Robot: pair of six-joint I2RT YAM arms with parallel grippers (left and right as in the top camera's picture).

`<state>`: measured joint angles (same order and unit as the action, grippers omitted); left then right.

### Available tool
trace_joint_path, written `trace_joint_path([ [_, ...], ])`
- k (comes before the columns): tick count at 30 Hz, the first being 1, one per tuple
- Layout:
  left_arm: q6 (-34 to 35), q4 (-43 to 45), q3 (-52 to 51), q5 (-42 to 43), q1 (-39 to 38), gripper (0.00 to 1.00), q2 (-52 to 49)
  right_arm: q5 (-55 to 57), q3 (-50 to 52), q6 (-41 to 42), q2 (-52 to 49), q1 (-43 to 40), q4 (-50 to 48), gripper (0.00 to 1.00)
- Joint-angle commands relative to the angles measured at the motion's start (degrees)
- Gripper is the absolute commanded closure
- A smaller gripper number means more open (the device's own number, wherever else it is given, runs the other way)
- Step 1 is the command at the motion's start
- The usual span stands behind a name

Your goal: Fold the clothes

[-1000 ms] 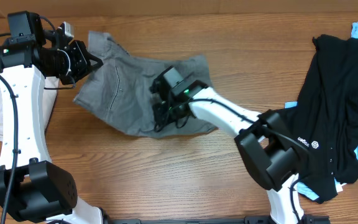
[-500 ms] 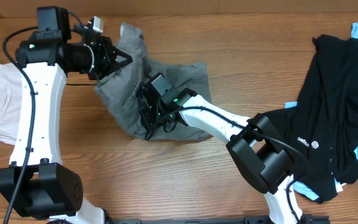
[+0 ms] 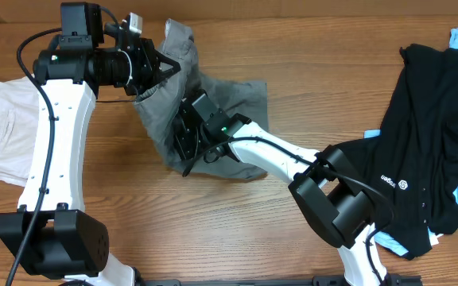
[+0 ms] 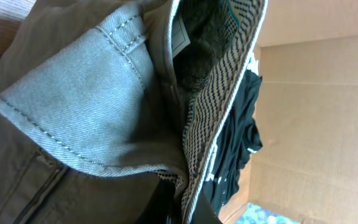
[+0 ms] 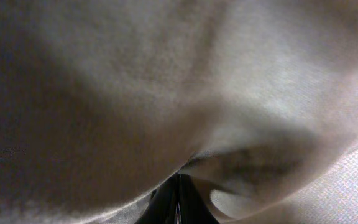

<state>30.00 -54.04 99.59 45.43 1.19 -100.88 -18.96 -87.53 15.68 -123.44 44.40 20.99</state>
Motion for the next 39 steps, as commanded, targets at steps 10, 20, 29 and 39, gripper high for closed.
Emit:
trace_joint_path([
  [10, 3.8, 1.3, 1.9, -2.4, -0.5, 0.96, 0.9, 8.0, -0.7, 4.5, -0.2, -0.1, 3.2, 0.96],
  [20, 3.4, 0.3, 1.9, -9.0, -1.3, 0.96, 0.9, 8.0, -1.5, 4.0, 7.3, -15.2, 17.2, 0.96],
  [29, 4.4, 1.9, 1.9, -16.7, -7.2, 0.96, 0.9, 7.6, 5.4, 3.2, 7.3, -22.0, 28.7, 0.96],
  [39, 6.5, 3.6, 1.8, -29.2, -14.9, 0.95, 0.9, 0.7, 15.7, 4.1, 7.3, -21.6, 21.7, 0.96],
])
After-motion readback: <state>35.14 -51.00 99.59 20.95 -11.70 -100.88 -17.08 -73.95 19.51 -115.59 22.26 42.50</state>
